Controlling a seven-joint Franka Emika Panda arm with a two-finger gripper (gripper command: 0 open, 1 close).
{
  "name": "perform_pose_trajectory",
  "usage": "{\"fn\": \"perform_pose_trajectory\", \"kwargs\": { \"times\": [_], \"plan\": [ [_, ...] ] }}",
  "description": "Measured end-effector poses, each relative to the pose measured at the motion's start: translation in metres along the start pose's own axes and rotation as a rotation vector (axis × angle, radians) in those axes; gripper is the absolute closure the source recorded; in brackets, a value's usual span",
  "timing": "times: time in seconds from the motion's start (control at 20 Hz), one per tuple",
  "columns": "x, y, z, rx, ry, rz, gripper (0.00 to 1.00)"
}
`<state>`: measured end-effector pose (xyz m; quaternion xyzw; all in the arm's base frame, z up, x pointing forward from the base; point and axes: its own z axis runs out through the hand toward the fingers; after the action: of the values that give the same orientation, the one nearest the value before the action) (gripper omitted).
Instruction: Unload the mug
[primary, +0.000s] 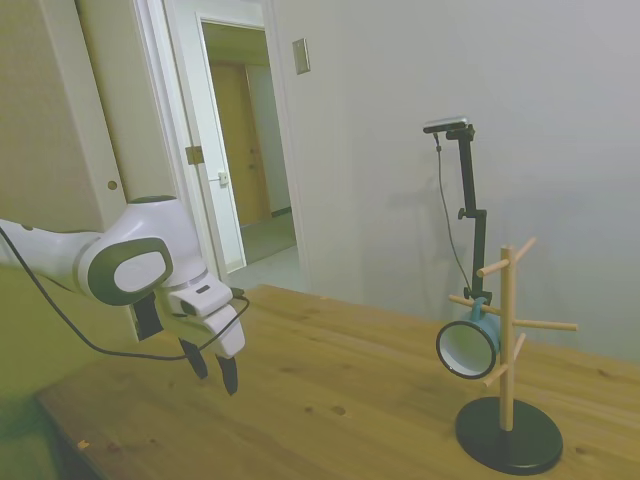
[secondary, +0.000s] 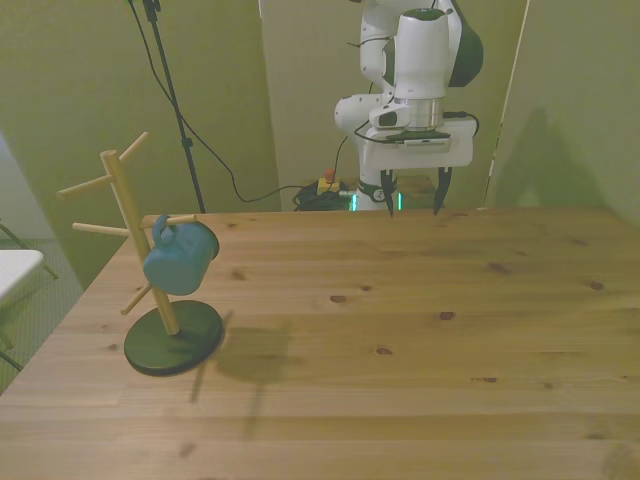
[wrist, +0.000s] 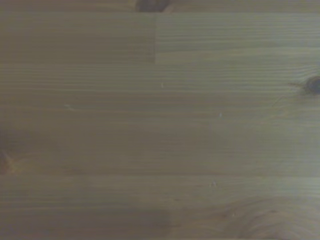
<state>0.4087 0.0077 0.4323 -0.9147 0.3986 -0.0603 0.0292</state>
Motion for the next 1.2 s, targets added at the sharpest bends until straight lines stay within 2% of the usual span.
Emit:
{"fn": "perform_pose_trajectory", "kwargs": {
  "times": [0.45,0.8,1.2],
  "plan": [
    [0.009,0.003,-0.002,0.027,0.024,0.0,0.0],
    [0.039,0.028,0.002,0.089,0.176,0.06,0.0],
    [0.085,0.067,-0.007,0.198,0.398,0.25,0.0]
  ]
}}
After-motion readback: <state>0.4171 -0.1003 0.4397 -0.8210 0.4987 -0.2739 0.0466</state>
